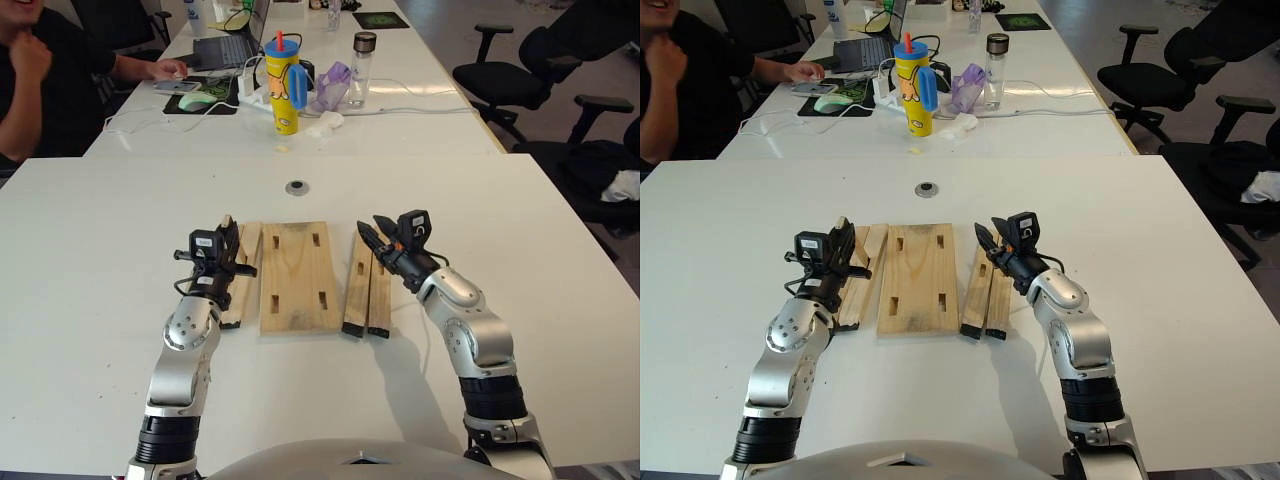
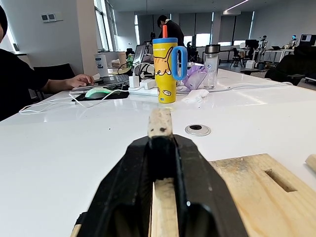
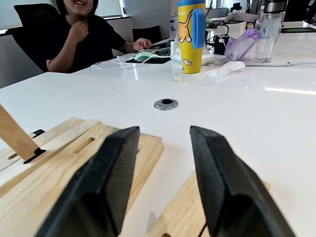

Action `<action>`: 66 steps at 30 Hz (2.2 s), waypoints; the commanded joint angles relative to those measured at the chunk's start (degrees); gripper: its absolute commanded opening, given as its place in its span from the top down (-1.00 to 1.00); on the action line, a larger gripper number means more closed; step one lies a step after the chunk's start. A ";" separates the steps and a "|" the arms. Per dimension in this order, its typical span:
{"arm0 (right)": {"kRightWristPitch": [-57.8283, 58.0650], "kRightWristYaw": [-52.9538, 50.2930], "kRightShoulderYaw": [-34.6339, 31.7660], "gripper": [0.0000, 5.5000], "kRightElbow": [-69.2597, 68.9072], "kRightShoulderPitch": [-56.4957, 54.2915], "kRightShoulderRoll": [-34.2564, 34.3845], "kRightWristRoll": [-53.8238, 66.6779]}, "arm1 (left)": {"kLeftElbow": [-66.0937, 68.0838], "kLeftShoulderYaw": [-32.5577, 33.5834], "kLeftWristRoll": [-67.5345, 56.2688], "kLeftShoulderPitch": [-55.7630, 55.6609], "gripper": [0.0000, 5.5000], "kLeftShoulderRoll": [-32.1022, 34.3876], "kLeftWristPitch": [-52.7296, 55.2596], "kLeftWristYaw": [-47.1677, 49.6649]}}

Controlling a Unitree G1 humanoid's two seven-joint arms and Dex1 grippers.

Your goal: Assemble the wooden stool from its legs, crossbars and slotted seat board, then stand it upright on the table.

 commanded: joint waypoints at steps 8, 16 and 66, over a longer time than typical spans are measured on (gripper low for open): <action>-0.40 0.05 0.47 0.32 1.10 -0.09 0.52 0.00 | -1.08 1.86 1.51 -1.80 0.35 1.14 -0.66 -1.26; -1.20 -0.28 0.49 0.32 1.71 0.39 1.43 -0.05 | -8.17 4.78 0.21 -7.10 0.18 1.93 0.49 -1.76; -5.01 -0.69 2.20 0.32 5.04 -1.53 3.73 -2.03 | 1.33 4.88 -0.62 -24.30 0.18 2.44 11.63 -1.70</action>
